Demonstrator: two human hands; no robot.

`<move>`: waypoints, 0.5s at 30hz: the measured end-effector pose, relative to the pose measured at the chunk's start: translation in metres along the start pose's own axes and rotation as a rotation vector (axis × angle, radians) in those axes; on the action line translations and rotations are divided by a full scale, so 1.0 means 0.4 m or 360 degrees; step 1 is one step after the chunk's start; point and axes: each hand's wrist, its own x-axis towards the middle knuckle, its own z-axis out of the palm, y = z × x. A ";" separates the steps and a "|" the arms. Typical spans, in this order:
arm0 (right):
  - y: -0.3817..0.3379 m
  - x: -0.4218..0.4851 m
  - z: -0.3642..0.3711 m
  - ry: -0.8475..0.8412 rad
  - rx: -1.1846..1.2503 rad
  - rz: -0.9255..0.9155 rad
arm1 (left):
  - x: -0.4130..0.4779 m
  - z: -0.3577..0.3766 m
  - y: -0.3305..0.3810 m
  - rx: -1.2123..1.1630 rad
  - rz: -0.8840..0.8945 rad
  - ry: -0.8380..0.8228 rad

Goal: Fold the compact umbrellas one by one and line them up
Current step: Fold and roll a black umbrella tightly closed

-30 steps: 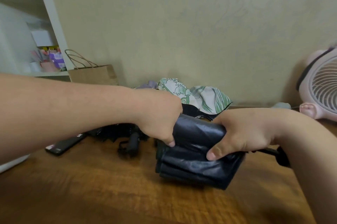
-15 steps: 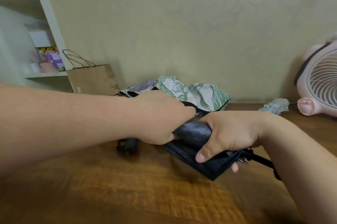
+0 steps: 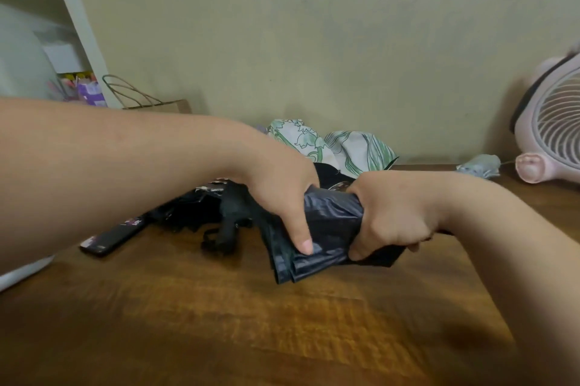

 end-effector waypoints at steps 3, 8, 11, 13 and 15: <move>0.026 -0.018 -0.013 -0.0188 0.0207 0.0072 | 0.005 0.063 0.038 0.0765 -0.0007 0.0755; -0.007 -0.021 -0.008 0.0041 -0.0161 0.0104 | 0.002 0.067 0.038 0.0455 -0.0093 0.0558; -0.051 -0.020 0.012 0.0410 -0.0576 0.0040 | 0.016 0.035 0.000 -0.0350 -0.0254 0.0039; -0.067 -0.019 0.019 0.0455 -0.0516 -0.0026 | 0.004 0.011 -0.031 -0.0705 -0.0273 -0.0337; -0.064 -0.013 0.022 0.0319 -0.0323 -0.0102 | -0.015 0.001 -0.041 -0.0741 -0.0212 -0.0532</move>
